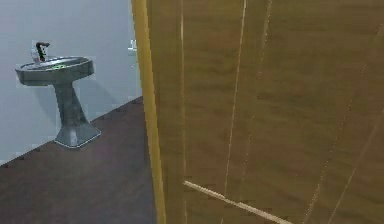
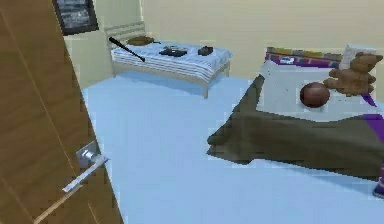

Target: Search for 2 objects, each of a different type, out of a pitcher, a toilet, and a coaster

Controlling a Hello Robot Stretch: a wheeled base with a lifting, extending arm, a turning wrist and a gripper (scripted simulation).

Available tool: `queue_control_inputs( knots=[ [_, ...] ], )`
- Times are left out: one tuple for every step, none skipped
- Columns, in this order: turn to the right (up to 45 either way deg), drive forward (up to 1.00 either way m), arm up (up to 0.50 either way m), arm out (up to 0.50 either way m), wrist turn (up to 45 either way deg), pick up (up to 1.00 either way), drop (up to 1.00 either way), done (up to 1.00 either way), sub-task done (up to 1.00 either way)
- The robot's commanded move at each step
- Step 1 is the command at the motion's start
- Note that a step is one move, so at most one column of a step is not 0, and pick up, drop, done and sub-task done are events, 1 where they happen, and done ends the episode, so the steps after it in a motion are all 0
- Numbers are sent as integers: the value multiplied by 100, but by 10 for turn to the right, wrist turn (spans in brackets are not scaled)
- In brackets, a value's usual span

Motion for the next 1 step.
queue_control_inputs(
  knots=[
    [-450,0,0,0,0,0,0,0,0]
  ],
)
